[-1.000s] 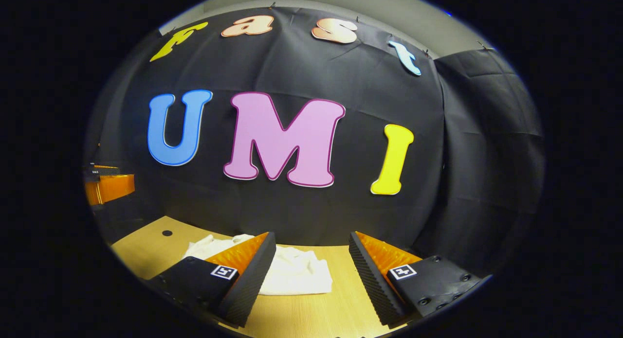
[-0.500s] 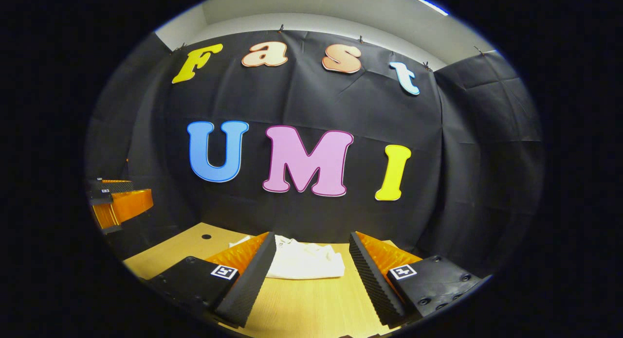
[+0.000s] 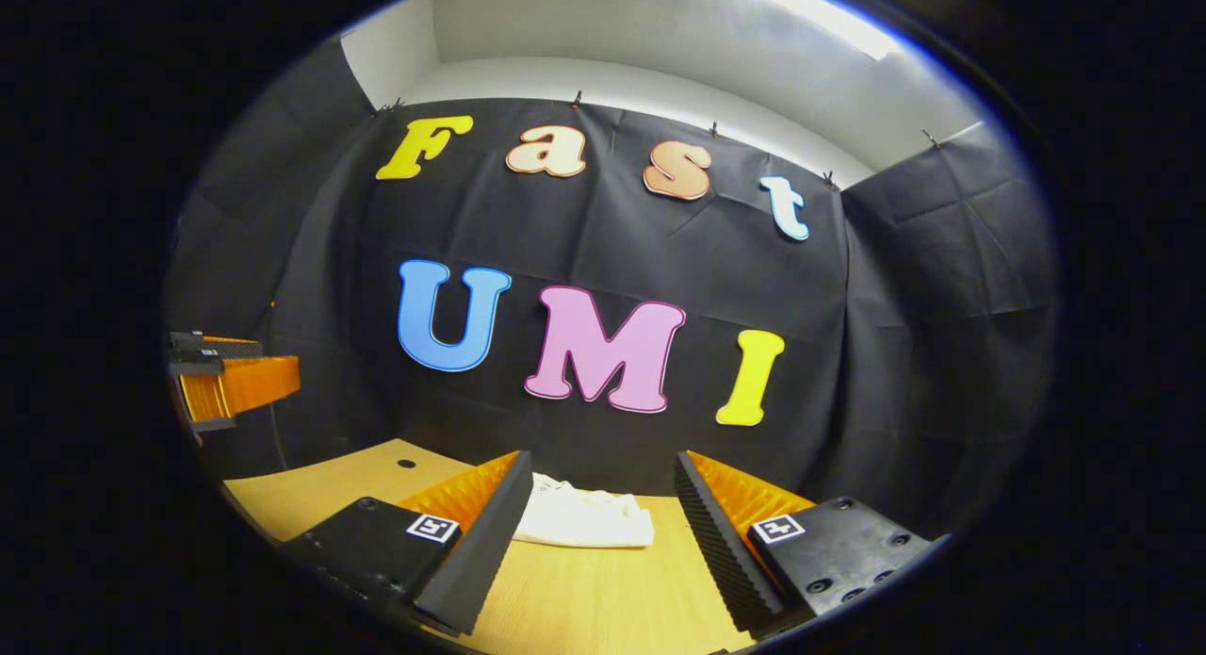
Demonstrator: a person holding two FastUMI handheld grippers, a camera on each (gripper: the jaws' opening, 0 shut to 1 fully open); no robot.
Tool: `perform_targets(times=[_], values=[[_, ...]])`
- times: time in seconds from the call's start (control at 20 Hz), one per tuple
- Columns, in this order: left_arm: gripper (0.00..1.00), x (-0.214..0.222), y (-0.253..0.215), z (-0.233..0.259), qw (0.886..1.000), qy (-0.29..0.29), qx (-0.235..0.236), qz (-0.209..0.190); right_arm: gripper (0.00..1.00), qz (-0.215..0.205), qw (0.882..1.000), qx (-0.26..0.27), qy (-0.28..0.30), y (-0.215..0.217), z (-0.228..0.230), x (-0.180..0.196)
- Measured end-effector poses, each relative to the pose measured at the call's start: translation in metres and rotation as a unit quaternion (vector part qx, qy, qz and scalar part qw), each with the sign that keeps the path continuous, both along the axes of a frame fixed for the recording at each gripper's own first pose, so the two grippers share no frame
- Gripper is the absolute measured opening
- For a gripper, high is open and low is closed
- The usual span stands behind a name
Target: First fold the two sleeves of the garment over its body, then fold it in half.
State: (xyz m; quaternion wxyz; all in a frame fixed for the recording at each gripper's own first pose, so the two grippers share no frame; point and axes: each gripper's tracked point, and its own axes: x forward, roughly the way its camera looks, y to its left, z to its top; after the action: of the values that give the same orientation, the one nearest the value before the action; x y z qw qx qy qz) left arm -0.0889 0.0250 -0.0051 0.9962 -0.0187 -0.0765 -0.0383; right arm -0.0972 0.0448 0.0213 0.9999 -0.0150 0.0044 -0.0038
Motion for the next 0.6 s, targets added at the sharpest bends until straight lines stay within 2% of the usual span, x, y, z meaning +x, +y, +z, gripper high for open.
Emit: perform_targets(times=[0.15,0.4,0.6], values=[[0.96,0.004,-0.022,0.005,0.999,-0.012,0.031,-0.02,0.96,0.009,1.0,0.012,0.003,0.007,-0.007,0.001],[0.95,0.003,-0.042,0.01,0.999,-0.012,0.017,-0.045,0.96,0.011,1.0,0.01,-0.003,0.01,-0.008,0.0],[0.96,0.004,-0.037,0.008,0.999,-0.004,0.019,-0.039,0.96,0.01,1.0,0.021,0.006,0.009,-0.017,-0.001]])
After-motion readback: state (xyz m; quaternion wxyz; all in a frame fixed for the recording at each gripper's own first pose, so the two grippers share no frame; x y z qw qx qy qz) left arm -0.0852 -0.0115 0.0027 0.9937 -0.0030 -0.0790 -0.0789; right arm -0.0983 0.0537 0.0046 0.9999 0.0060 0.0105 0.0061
